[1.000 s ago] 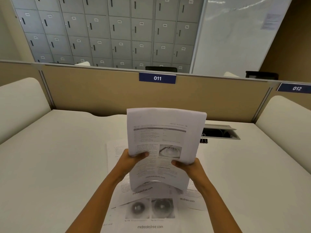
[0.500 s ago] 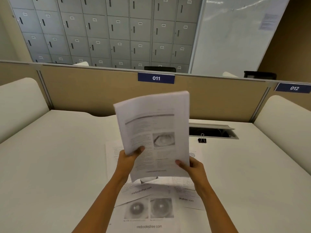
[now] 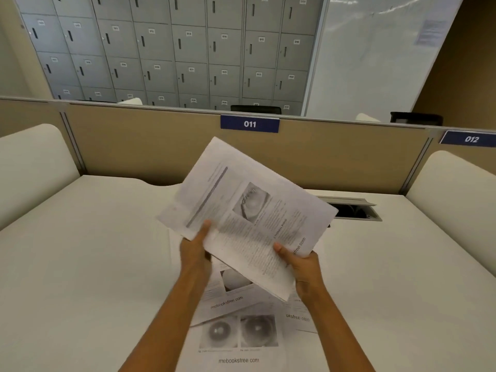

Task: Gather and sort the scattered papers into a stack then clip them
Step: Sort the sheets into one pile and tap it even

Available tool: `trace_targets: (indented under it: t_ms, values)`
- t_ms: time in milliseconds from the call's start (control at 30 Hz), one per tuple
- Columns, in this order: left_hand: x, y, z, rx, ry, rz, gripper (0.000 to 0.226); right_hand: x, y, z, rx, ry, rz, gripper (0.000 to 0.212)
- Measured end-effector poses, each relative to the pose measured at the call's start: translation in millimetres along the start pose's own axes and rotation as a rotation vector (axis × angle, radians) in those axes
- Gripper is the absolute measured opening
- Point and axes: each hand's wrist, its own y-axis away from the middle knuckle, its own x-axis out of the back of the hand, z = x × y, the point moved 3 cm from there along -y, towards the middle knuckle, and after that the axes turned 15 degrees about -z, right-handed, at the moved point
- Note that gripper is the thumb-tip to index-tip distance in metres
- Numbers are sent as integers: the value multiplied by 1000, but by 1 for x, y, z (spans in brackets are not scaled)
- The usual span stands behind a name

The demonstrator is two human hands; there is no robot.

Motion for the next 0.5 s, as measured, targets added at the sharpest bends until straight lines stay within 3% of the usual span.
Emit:
trace_targets:
  t_ms: [67, 133, 333, 500]
  values:
    - [17, -9, 20, -35, -87, -12, 38, 16, 2, -10, -21, 136, 34, 38]
    - [27, -13, 30, -9, -322, -83, 31, 29, 2, -19, -37, 244, 66, 26]
    - [31, -15, 24, 34, -913, -223, 33, 42, 2, -32, -33, 406, 159, 21]
    - [29, -7, -8, 5, -942, -232, 34, 37, 7, -22, 14, 439, 280, 19]
